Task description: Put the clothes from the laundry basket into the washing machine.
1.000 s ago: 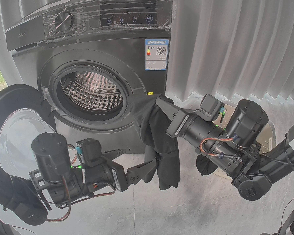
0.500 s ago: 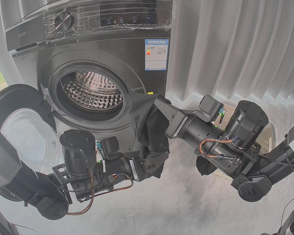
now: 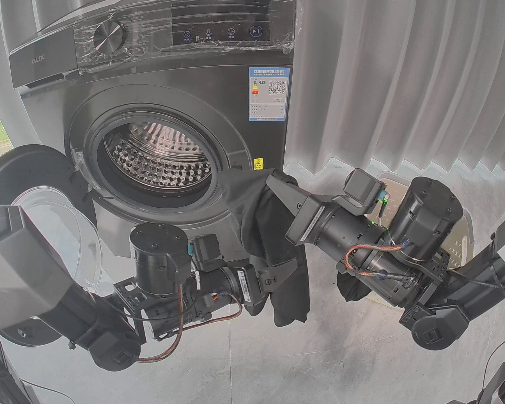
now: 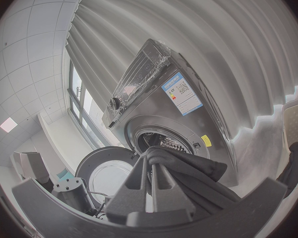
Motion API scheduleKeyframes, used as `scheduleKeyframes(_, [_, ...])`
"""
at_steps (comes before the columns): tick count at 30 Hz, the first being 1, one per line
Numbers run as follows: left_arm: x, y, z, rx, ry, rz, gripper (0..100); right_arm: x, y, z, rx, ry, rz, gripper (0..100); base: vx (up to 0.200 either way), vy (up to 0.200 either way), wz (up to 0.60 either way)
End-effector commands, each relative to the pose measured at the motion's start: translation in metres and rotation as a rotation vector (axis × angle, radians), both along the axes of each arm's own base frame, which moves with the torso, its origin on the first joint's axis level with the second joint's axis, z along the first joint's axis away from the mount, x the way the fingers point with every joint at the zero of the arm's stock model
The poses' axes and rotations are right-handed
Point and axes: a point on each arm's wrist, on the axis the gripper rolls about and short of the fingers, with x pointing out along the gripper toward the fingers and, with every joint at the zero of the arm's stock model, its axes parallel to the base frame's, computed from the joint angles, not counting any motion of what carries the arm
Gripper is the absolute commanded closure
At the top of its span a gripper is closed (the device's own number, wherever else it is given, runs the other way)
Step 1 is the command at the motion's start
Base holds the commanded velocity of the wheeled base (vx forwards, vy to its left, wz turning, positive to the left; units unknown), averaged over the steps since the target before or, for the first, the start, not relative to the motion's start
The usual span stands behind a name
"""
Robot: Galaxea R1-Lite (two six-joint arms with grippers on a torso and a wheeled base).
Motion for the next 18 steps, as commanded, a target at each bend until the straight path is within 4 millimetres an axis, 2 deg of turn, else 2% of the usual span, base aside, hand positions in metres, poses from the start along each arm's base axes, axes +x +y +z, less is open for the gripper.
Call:
scheduleKeyframes(1, [0.005, -0.005, -0.006, -0.008, 0.018, -0.002, 0, 0.000, 0.000, 0.001, 0.002, -0.002, 0.001, 100, 0.000, 0.000, 0.00])
scheduleKeyframes(18, [0.016, -0.015, -0.011, -0.074, -0.020, 0.001, 0, -0.001, 0.002, -0.001, 0.008, -0.007, 0.004, 100, 0.000, 0.000, 0.00])
